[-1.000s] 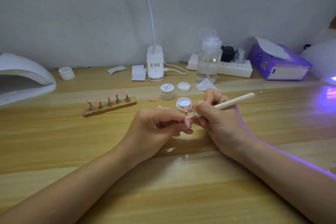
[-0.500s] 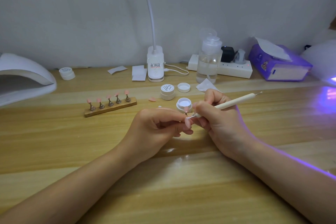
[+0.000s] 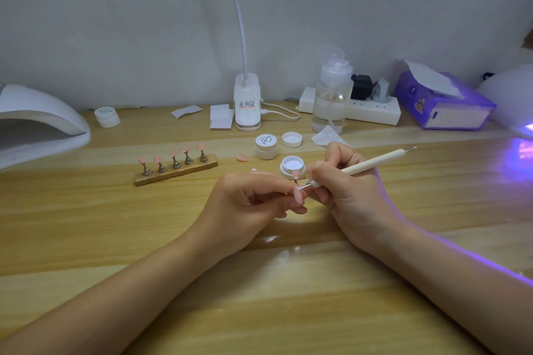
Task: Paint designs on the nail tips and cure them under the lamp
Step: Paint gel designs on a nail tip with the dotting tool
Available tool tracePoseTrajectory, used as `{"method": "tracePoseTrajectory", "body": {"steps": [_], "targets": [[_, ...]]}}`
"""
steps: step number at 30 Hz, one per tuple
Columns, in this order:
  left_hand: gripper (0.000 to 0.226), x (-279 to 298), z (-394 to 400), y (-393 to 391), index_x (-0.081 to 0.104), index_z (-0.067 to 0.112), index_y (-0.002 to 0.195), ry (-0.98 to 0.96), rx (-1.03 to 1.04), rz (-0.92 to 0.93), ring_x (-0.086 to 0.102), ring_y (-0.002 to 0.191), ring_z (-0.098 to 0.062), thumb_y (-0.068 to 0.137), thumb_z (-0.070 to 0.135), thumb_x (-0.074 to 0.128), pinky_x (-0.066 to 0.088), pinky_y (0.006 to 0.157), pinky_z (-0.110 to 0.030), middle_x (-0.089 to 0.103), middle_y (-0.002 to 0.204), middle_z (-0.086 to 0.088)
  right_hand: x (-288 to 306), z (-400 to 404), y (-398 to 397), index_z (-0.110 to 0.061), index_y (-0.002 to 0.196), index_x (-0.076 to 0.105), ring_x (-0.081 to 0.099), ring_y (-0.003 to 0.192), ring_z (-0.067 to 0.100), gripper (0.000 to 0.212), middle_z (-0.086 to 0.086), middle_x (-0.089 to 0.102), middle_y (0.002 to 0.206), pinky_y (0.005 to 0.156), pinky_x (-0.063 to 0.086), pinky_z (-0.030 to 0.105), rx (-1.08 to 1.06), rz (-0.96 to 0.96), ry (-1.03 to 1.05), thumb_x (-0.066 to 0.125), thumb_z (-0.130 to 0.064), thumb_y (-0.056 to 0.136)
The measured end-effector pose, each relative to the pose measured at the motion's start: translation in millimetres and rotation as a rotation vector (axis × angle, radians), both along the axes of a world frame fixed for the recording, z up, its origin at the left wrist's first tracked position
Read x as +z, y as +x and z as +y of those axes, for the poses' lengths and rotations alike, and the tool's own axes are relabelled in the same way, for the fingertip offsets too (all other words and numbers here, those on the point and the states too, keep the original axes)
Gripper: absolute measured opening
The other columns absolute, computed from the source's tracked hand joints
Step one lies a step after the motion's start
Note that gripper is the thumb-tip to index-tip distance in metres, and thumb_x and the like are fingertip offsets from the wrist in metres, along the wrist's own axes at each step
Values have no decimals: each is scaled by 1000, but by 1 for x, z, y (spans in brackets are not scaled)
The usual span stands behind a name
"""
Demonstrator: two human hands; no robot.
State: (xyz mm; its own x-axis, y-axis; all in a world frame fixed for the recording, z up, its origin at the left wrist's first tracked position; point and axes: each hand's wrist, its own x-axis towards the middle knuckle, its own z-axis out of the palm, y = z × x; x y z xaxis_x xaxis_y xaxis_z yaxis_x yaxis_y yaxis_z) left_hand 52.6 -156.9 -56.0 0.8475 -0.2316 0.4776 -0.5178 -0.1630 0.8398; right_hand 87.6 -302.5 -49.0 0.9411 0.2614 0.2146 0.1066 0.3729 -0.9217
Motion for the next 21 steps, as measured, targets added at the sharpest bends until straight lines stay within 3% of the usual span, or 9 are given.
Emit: {"method": "tracePoseTrajectory", "body": {"steps": [8, 17, 21], "targets": [[23, 0, 0, 0, 67, 10, 95, 9, 2, -8, 69, 68, -8, 73, 13, 61, 51, 57, -17, 68, 74, -1, -1, -1, 0, -25, 43, 39, 47, 31, 6, 50, -6, 37, 35, 46, 41, 20, 14, -31, -14, 54, 9, 76], [24, 0, 0, 0, 67, 8, 96, 5, 4, -1, 69, 68, -8, 73, 12, 62, 51, 57, -18, 69, 73, -2, 2, 1, -2, -22, 42, 38, 40, 32, 6, 55, -3, 38, 36, 44, 44, 18, 7, 36, 37, 44, 16, 82], [24, 0, -1, 0, 67, 6, 97, 7, 2, -17, 69, 69, -12, 75, 14, 62, 51, 57, -19, 70, 77, -13, 3, 0, 0, -19, 40, 37, 37, 39, 7, 52, -3, 38, 36, 44, 45, 17, 19, 126, 91, 46, 9, 83]]}}
